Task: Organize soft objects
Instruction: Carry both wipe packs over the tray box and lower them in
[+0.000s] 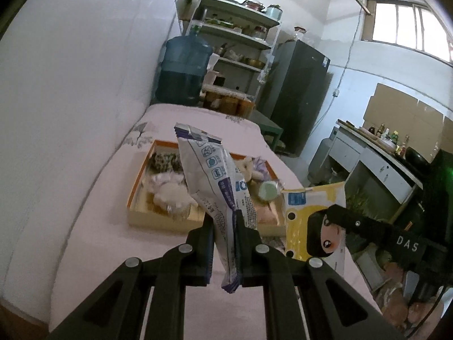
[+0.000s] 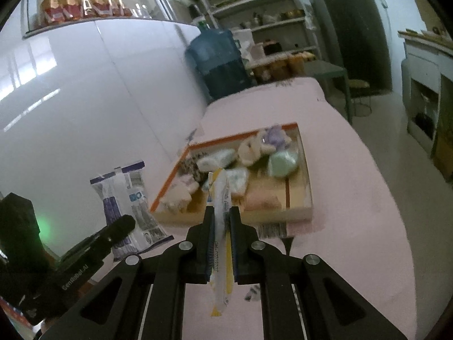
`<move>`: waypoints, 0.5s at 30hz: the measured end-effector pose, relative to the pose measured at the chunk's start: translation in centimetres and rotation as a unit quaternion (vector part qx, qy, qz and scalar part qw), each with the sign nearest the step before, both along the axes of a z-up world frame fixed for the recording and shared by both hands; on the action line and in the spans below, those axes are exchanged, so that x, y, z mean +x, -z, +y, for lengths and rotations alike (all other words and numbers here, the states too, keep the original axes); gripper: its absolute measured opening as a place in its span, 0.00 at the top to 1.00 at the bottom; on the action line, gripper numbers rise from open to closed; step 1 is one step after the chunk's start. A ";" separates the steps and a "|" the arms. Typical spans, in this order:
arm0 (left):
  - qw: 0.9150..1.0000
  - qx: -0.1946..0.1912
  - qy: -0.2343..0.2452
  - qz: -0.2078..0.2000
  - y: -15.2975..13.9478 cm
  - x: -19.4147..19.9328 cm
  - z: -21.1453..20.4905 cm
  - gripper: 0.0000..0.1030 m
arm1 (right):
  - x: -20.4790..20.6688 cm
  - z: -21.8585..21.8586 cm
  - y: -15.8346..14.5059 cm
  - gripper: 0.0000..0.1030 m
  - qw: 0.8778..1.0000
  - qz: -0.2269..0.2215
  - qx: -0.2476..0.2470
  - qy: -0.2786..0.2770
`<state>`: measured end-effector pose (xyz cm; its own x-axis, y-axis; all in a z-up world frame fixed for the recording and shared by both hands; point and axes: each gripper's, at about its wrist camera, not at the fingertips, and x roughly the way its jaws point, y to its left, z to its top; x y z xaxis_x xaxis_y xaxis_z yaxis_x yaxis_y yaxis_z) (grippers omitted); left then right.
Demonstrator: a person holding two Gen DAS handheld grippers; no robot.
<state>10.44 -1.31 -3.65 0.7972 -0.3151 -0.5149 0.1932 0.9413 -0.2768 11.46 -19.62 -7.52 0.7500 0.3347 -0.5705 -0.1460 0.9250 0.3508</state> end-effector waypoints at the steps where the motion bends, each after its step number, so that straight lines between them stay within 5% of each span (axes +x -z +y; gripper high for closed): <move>1: 1.000 0.000 0.001 -0.002 -0.3 0.3 0.0 0.88 | 0.2 0.0 -0.4 0.90 1.000 -0.004 0.000 -0.001; 15: 1.000 0.018 0.006 -0.015 -2.4 4.4 -0.9 0.88 | 5.6 -0.3 -3.4 0.91 0.999 -0.035 0.011 -0.017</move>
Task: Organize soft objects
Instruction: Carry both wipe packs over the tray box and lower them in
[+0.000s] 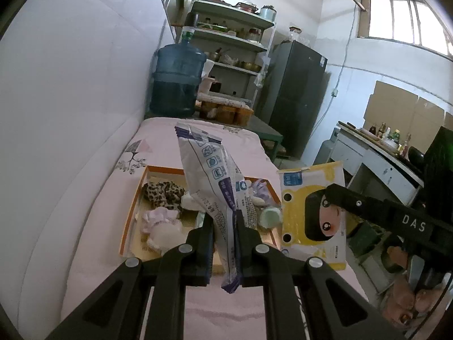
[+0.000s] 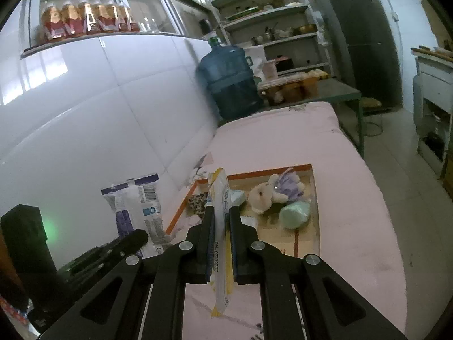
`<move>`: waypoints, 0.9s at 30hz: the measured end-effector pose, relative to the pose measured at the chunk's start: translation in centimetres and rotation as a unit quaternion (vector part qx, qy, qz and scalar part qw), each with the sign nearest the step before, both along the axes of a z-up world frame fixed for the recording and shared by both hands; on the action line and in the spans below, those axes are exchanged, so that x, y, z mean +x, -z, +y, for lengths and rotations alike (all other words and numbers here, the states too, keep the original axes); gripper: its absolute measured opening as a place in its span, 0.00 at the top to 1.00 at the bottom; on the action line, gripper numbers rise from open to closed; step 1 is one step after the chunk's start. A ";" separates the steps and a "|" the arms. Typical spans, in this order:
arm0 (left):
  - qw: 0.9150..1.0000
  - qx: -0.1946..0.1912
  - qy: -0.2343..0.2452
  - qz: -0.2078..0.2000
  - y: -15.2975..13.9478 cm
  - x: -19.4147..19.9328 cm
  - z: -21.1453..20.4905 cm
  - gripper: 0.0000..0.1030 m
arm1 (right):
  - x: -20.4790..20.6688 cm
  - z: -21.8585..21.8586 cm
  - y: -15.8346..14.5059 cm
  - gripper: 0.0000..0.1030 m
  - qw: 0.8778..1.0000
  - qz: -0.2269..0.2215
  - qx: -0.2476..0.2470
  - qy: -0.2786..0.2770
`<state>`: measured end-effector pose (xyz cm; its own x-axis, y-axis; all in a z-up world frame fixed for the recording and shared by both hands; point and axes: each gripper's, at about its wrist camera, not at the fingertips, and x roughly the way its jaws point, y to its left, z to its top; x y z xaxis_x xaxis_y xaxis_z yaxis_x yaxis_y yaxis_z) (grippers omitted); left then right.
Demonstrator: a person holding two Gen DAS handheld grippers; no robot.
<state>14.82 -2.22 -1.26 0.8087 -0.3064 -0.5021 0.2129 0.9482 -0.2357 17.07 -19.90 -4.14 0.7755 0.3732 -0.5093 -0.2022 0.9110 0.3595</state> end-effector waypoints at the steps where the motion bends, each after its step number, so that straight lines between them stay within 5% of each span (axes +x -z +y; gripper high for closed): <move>1: 1.000 0.001 0.000 0.001 0.0 0.4 0.0 0.88 | 0.5 0.0 0.1 0.91 1.000 0.002 0.004 -0.001; 27: 0.998 0.009 -0.001 0.061 4.3 8.6 -1.5 0.88 | 10.2 -0.8 6.2 0.90 0.996 0.066 0.046 -0.025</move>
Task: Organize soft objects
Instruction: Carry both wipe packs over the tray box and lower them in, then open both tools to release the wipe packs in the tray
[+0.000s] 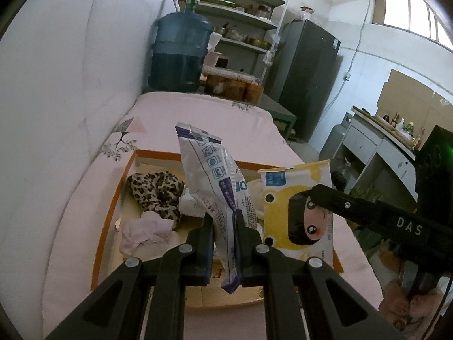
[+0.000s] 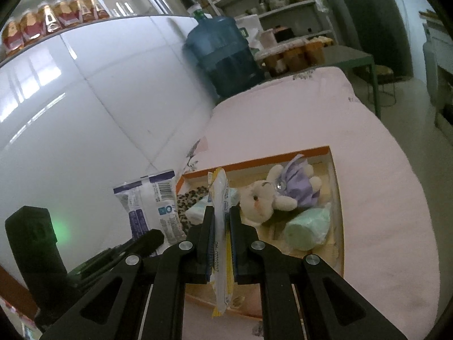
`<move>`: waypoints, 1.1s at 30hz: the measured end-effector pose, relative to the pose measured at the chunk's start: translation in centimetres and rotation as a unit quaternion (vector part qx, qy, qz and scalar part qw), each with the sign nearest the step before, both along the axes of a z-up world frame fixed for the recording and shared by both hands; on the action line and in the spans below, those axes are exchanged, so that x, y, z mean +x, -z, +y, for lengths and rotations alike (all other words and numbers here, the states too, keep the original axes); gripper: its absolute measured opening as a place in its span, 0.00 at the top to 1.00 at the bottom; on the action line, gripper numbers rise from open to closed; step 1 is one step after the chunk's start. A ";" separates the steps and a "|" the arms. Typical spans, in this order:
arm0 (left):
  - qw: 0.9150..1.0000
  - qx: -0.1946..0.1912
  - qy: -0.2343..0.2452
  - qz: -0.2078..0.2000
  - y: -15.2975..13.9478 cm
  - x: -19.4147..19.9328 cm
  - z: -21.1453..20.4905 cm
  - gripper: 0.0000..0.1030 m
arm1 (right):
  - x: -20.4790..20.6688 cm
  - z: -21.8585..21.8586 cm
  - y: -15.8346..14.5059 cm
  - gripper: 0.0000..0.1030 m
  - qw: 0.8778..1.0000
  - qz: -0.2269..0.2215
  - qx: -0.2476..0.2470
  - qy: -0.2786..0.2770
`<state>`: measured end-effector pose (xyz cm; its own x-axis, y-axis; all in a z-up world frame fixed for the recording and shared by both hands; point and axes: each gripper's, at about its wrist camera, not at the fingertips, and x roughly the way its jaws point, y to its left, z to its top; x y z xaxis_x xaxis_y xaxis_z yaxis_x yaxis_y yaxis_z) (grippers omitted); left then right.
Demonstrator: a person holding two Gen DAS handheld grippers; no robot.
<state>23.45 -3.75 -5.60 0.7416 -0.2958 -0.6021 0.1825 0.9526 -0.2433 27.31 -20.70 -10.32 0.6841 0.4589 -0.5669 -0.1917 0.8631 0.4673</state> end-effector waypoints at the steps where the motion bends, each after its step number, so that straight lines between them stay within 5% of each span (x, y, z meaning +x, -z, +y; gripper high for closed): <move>1: 1.000 0.000 0.000 0.002 0.2 0.1 0.0 0.88 | 0.2 0.0 0.2 0.90 1.000 0.003 0.002 -0.001; 29: 0.999 -0.003 -0.006 0.044 3.7 3.1 0.4 0.86 | 2.3 -1.2 4.3 0.88 0.999 0.041 0.001 0.019; 33: 0.999 -0.003 -0.004 0.046 3.8 3.1 0.5 0.75 | 2.0 -1.2 4.3 0.88 0.999 0.038 -0.002 0.022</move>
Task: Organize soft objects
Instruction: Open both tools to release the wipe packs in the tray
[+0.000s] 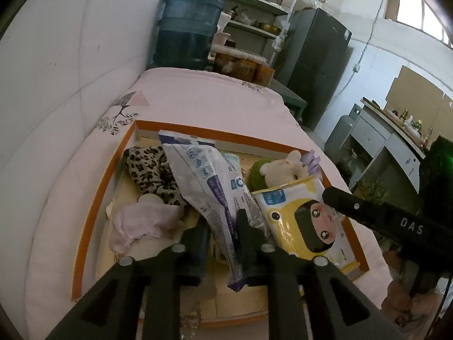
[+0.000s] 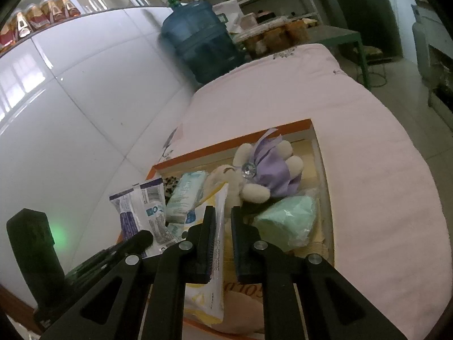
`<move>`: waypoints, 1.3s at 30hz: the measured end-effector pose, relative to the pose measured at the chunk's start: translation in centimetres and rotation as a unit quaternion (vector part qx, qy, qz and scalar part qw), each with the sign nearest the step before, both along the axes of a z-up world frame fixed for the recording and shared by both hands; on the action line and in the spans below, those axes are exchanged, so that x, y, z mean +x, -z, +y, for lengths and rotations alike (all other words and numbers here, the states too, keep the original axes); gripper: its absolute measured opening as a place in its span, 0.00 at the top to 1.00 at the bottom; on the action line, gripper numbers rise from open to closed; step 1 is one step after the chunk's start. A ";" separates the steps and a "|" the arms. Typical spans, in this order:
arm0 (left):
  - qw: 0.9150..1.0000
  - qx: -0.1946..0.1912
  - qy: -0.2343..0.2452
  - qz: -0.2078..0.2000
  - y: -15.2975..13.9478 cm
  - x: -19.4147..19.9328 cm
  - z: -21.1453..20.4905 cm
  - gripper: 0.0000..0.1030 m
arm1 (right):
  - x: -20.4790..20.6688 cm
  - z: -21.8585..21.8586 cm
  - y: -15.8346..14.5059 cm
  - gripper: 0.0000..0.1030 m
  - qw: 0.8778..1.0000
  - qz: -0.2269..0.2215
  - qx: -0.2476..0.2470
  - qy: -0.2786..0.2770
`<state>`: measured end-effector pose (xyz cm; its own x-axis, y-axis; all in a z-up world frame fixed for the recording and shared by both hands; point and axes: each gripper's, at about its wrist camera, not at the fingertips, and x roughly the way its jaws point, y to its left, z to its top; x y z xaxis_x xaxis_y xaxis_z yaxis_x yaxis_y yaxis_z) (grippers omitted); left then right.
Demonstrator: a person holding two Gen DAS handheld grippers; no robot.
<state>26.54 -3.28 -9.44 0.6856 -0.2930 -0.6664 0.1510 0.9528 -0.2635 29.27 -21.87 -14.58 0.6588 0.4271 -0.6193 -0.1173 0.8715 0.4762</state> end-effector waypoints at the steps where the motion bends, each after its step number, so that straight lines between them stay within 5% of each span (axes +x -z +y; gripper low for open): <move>1: 1.000 0.001 0.001 0.001 0.0 0.0 0.0 0.71 | -0.1 0.1 -0.1 0.86 1.000 -0.002 -0.001 0.001; 6: 1.000 0.003 0.003 -0.012 -0.3 -0.7 -0.2 0.49 | -0.5 0.2 -0.5 0.74 1.000 -0.009 -0.008 0.005; 32: 0.998 0.012 -0.004 -0.058 -4.7 -5.7 -0.1 0.49 | -5.8 1.1 -4.6 0.65 0.999 -0.035 -0.024 0.021; 39: 0.997 0.009 -0.006 -0.074 -6.2 -8.3 0.1 0.49 | -9.1 1.7 -6.5 0.54 0.996 -0.053 -0.053 0.052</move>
<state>18.28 -3.19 -3.20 0.7800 -0.2721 -0.5635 0.1744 0.9594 -0.2218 20.15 -20.14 -8.11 0.7606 0.2888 -0.5814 -0.0687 0.9264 0.3703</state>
